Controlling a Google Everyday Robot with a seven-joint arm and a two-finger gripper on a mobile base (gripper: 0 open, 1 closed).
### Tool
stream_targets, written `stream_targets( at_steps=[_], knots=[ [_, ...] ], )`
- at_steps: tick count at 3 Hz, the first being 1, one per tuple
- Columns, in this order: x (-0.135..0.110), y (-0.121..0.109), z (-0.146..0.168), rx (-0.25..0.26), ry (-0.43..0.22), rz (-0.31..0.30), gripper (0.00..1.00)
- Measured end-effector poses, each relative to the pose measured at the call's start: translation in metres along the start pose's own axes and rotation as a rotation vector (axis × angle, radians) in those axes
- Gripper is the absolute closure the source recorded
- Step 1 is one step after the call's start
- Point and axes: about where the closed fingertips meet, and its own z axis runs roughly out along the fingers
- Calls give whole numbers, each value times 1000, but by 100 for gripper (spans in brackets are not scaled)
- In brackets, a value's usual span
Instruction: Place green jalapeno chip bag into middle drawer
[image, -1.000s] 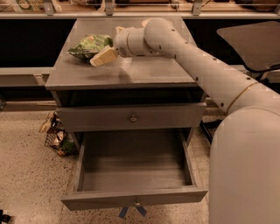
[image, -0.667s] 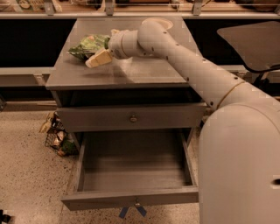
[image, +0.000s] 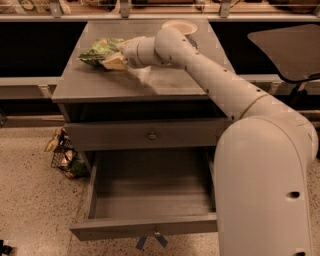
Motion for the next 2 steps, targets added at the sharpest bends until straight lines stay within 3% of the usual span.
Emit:
stream_targets(
  at_steps=[2],
  knots=[
    [0,-11,-29,18,26,-75,87]
  ],
)
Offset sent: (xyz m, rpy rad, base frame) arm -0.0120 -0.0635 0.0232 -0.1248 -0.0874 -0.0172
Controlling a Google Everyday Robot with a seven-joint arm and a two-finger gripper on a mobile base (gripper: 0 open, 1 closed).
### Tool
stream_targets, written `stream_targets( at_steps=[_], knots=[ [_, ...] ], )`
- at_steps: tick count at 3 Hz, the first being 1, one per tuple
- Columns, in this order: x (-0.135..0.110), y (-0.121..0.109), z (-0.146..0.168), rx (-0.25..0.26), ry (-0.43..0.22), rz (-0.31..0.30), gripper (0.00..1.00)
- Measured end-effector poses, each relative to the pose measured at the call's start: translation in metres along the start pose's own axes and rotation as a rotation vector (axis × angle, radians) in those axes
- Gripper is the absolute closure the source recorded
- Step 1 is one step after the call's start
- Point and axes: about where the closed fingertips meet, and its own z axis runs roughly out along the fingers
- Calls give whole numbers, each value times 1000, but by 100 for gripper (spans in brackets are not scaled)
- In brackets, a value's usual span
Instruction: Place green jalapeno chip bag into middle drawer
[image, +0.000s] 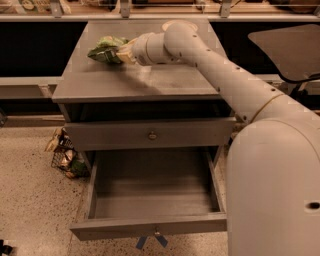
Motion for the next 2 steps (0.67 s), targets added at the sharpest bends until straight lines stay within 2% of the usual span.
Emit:
stream_targets(
  at_steps=[1,2],
  knots=[
    [-2,0,-29,-20,12,-30,100],
    [-4,28,-72,-109,12,-17,100]
  ],
)
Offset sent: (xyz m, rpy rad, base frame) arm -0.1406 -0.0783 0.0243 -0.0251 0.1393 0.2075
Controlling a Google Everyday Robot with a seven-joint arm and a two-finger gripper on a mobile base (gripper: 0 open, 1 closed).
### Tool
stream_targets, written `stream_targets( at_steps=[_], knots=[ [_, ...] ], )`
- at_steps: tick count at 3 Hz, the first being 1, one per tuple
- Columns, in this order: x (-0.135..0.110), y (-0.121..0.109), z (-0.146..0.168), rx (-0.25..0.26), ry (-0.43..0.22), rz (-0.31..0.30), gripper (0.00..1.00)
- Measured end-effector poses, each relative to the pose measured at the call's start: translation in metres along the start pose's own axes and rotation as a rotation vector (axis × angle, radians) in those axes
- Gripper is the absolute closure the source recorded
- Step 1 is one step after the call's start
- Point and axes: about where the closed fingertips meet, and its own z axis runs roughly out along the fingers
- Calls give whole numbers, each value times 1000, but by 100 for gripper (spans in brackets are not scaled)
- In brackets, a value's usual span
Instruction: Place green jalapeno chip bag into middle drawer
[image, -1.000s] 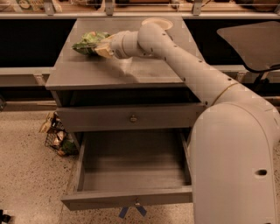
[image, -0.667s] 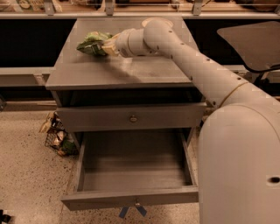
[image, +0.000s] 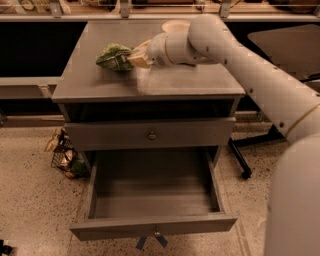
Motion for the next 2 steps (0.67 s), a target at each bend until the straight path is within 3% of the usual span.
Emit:
stream_targets(
  at_steps=[1,2],
  knots=[
    [6,57,-59,-158,-28,6,100],
    [12,86,-96,-259,-49,17,100]
  ],
)
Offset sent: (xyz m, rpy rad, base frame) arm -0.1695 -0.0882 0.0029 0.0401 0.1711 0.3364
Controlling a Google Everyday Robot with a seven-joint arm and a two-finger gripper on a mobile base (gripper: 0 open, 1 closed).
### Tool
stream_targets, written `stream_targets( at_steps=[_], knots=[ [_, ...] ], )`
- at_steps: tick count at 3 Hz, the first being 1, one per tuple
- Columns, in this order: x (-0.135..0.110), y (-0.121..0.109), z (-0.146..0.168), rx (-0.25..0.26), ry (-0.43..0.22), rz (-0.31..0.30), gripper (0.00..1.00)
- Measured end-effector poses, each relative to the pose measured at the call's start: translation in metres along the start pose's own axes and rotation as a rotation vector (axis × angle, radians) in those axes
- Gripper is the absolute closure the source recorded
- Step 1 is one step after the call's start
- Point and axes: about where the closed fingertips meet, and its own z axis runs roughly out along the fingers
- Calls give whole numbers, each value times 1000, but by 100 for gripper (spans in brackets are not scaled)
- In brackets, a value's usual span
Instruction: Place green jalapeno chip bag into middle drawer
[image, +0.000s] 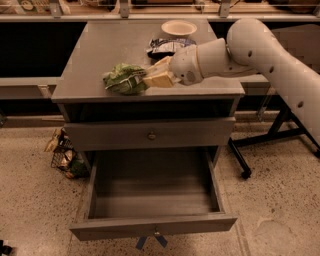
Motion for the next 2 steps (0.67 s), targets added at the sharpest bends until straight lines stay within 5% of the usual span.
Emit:
stream_targets(
  at_steps=[1,2],
  knots=[
    [15,33,-20,-90,21,5,100],
    [17,41,-19,-112,29,6,100]
  ],
)
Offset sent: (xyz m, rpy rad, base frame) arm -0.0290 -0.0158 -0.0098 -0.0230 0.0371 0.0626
